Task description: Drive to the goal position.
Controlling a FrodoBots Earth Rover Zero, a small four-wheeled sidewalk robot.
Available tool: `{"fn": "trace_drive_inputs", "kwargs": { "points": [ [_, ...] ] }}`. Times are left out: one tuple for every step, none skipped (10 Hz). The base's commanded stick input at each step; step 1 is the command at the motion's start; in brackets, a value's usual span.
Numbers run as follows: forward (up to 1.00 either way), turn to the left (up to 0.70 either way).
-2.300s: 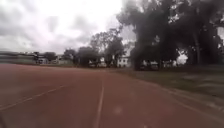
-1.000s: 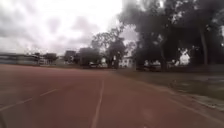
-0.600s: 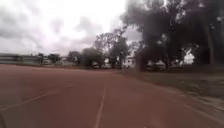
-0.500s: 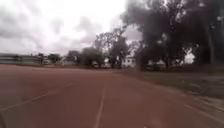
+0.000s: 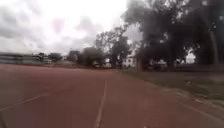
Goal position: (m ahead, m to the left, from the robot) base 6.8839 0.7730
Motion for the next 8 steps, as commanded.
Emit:
{"fn": "trace_drive_inputs", "kwargs": {
  "points": [
    [0.7, 0.0],
    [0.7, 0.0],
    [0.7, 0.0],
    [0.7, 0.0],
    [0.7, 0.0],
    [0.7, 0.0],
    [0.7, 0.0],
    [0.7, 0.0]
  ]
}}
